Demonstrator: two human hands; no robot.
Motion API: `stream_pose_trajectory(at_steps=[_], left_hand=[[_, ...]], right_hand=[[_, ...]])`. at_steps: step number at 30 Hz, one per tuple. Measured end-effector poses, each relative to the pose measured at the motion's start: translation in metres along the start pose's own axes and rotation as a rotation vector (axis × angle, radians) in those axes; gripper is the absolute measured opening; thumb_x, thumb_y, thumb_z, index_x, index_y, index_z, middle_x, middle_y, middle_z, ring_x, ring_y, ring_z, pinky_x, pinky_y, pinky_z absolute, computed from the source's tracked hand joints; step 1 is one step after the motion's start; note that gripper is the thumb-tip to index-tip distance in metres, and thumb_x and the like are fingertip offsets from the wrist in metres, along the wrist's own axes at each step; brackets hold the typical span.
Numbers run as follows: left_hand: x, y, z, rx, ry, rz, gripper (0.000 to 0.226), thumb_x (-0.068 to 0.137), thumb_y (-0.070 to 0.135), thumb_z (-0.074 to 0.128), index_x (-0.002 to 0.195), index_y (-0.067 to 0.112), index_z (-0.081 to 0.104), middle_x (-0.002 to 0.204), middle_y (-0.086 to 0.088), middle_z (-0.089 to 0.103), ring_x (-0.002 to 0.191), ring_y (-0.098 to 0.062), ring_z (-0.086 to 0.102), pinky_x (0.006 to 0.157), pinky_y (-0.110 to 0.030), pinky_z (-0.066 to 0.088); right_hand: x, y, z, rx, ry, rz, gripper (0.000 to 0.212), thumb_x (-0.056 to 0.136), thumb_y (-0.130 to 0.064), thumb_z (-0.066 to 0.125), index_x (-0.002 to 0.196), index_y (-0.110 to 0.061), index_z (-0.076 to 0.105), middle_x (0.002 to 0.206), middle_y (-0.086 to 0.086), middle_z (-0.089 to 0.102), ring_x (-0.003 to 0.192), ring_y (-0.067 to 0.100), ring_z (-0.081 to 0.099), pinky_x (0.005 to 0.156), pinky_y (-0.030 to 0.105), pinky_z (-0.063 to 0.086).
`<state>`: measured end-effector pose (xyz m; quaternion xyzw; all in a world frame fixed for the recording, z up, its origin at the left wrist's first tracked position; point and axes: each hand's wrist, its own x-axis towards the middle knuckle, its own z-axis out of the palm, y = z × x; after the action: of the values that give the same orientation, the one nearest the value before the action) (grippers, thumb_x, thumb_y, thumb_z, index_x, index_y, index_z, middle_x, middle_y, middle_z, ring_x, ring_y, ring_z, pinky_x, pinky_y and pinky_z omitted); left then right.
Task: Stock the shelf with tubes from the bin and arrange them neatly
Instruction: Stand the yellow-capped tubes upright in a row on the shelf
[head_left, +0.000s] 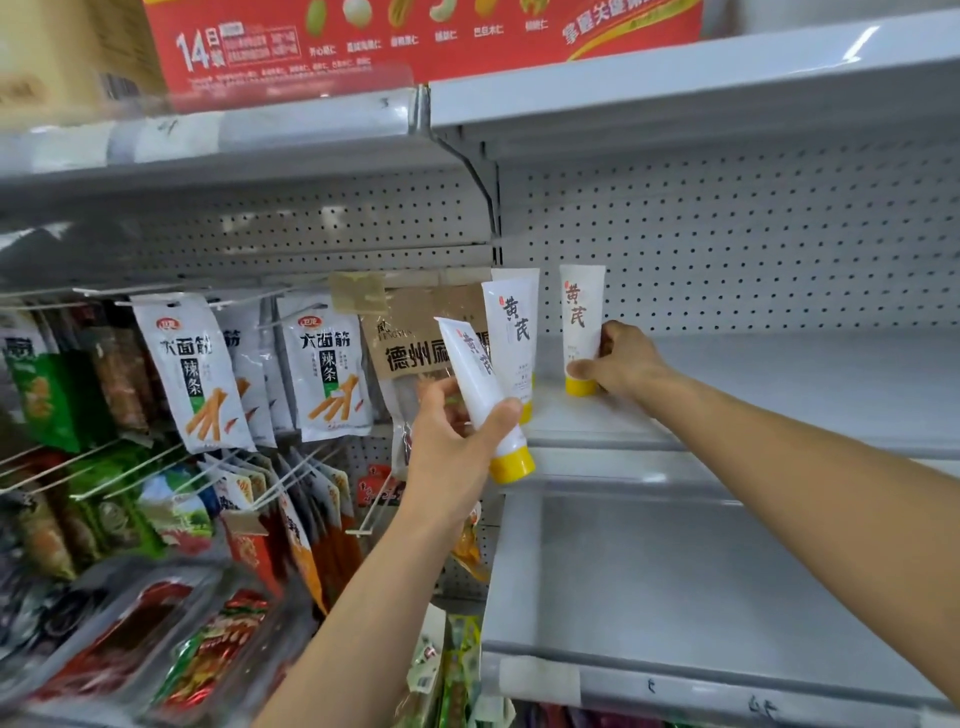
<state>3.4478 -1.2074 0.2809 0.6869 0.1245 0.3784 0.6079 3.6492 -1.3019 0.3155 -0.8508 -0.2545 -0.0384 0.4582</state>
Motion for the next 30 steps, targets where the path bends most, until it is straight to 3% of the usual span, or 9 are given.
stream_pose_trajectory(at_steps=[5, 8, 11, 14, 17, 19, 23, 26, 30], left_hand=[[-0.006, 0.002, -0.005, 0.005, -0.005, 0.002, 0.048, 0.083, 0.026, 0.074, 0.125, 0.026, 0.050, 0.110, 0.008, 0.065, 0.099, -0.010, 0.064, 0.080, -0.030, 0.055], [-0.009, 0.005, -0.005, -0.011, -0.003, 0.005, 0.048, 0.082, 0.024, 0.075, 0.124, 0.025, 0.051, 0.111, 0.003, 0.067, 0.100, -0.016, 0.065, 0.084, -0.035, 0.056], [-0.009, 0.008, -0.004, -0.039, -0.001, 0.001, 0.048, 0.081, 0.022, 0.076, 0.124, 0.022, 0.052, 0.112, 0.002, 0.068, 0.102, -0.017, 0.066, 0.084, -0.036, 0.057], [-0.010, 0.009, -0.002, -0.049, -0.014, -0.008, 0.050, 0.082, 0.022, 0.076, 0.125, 0.021, 0.051, 0.111, 0.001, 0.067, 0.103, -0.017, 0.067, 0.085, -0.038, 0.058], [-0.011, 0.010, 0.001, -0.046, -0.009, -0.025, 0.052, 0.081, 0.022, 0.076, 0.125, 0.024, 0.049, 0.111, 0.000, 0.066, 0.103, -0.018, 0.066, 0.084, -0.042, 0.058], [-0.013, 0.011, 0.003, -0.059, -0.025, -0.032, 0.049, 0.082, 0.020, 0.075, 0.124, 0.023, 0.049, 0.111, -0.002, 0.066, 0.102, -0.019, 0.067, 0.084, -0.043, 0.059], [-0.015, 0.018, -0.001, -0.024, -0.111, -0.033, 0.038, 0.089, 0.022, 0.067, 0.124, 0.022, 0.053, 0.110, 0.001, 0.067, 0.097, -0.014, 0.068, 0.077, -0.036, 0.061], [-0.015, 0.018, -0.010, 0.159, -0.161, 0.025, 0.034, 0.091, 0.030, 0.064, 0.124, 0.024, 0.056, 0.105, 0.005, 0.067, 0.094, -0.012, 0.066, 0.081, -0.042, 0.059], [-0.015, 0.011, -0.018, 0.590, -0.124, 0.222, 0.027, 0.091, 0.038, 0.060, 0.117, 0.030, 0.057, 0.093, 0.015, 0.065, 0.082, -0.001, 0.061, 0.077, -0.033, 0.055]], right_hand=[[-0.019, -0.007, -0.009, 0.041, 0.015, 0.066, 0.065, 0.086, -0.028, 0.069, 0.137, -0.006, 0.036, 0.131, 0.012, 0.051, 0.118, 0.029, 0.052, 0.089, 0.034, 0.042], [-0.050, -0.022, -0.018, 0.095, 0.047, -0.071, 0.051, 0.084, -0.020, 0.070, 0.128, -0.008, 0.047, 0.109, 0.006, 0.057, 0.102, 0.023, 0.058, 0.077, 0.028, 0.044], [-0.087, -0.045, -0.023, 0.048, -0.246, -0.215, 0.039, 0.079, -0.017, 0.076, 0.115, -0.011, 0.061, 0.098, 0.001, 0.064, 0.093, 0.016, 0.062, 0.079, 0.022, 0.048], [-0.114, -0.061, -0.018, -0.053, -0.467, -0.261, 0.043, 0.073, -0.026, 0.081, 0.110, -0.014, 0.064, 0.100, 0.001, 0.067, 0.093, 0.015, 0.064, 0.084, 0.029, 0.052], [-0.123, -0.061, -0.006, -0.049, -0.384, -0.266, 0.041, 0.067, -0.033, 0.081, 0.101, -0.016, 0.064, 0.090, 0.004, 0.066, 0.080, 0.016, 0.061, 0.075, 0.034, 0.052], [-0.123, -0.057, 0.001, -0.023, -0.341, -0.264, 0.035, 0.069, -0.027, 0.079, 0.095, -0.009, 0.065, 0.083, 0.010, 0.065, 0.072, 0.017, 0.057, 0.069, 0.039, 0.051], [-0.119, -0.050, 0.003, 0.039, -0.296, -0.227, 0.041, 0.066, -0.025, 0.083, 0.099, -0.011, 0.063, 0.089, 0.005, 0.069, 0.078, 0.018, 0.064, 0.076, 0.040, 0.055], [-0.112, -0.047, -0.003, 0.078, -0.213, -0.208, 0.038, 0.067, -0.023, 0.084, 0.095, -0.019, 0.060, 0.092, 0.002, 0.067, 0.083, 0.018, 0.065, 0.075, 0.034, 0.056], [-0.095, -0.039, -0.010, 0.139, -0.046, -0.157, 0.041, 0.067, -0.018, 0.084, 0.098, -0.017, 0.057, 0.092, -0.001, 0.066, 0.083, 0.016, 0.064, 0.073, 0.030, 0.054]])
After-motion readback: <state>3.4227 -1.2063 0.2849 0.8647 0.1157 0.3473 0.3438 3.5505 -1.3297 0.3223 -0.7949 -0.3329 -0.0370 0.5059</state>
